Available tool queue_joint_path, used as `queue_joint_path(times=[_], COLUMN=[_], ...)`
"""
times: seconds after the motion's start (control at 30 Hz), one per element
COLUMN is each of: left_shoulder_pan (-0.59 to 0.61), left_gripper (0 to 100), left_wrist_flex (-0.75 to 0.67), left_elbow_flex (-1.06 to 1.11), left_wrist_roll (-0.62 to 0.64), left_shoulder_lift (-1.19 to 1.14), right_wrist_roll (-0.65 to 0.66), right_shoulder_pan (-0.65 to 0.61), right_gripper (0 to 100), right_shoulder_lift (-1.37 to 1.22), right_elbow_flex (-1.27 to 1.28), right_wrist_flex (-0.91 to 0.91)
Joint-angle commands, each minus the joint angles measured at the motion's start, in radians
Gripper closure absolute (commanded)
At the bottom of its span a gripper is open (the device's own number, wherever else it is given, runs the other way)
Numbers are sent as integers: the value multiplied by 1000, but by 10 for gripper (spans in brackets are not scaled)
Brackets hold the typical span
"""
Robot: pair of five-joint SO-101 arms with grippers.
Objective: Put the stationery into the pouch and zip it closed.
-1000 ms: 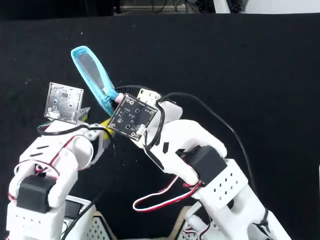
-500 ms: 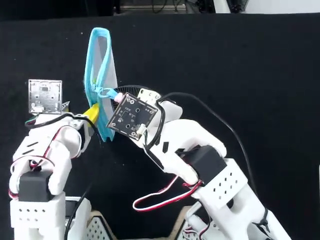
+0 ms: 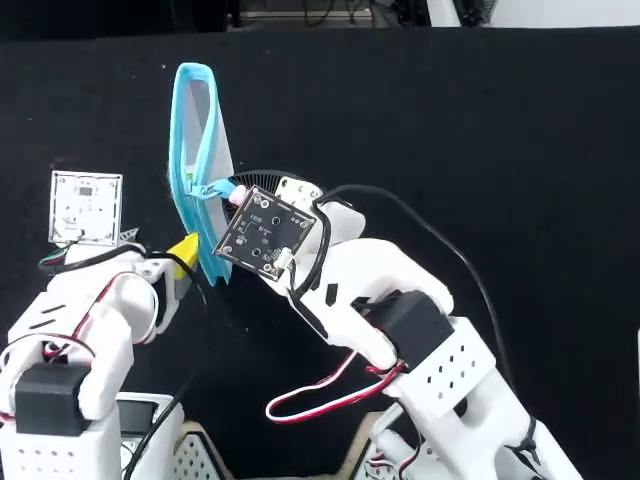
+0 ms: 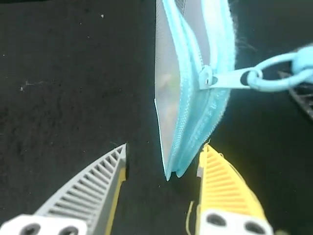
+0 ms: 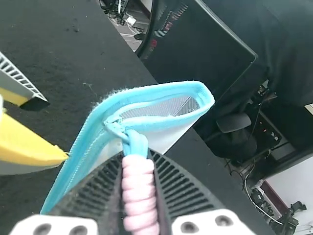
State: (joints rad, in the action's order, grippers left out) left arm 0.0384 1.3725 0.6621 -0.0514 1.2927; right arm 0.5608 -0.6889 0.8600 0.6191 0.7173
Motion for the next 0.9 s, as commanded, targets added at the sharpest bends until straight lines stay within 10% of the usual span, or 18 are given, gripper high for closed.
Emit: queue_joint_path(times=[0.0, 0.4, 0.87], left_shoulder_pan=[-64, -81, -163], left_gripper=[761, 761, 967], left_wrist_flex=[-20, -361, -353], left_elbow_flex=[-44, 229, 271], left_wrist_roll=[2, 2, -6], left_shoulder_lift=[2, 3, 249], right_wrist_roll=[-8, -8, -9], right_shoulder_pan=[15, 20, 20], right_gripper=[988, 988, 988], right_shoulder_lift=[-4, 2, 5], right_elbow_flex=[-31, -27, 30], right_wrist_flex=[-29, -20, -21])
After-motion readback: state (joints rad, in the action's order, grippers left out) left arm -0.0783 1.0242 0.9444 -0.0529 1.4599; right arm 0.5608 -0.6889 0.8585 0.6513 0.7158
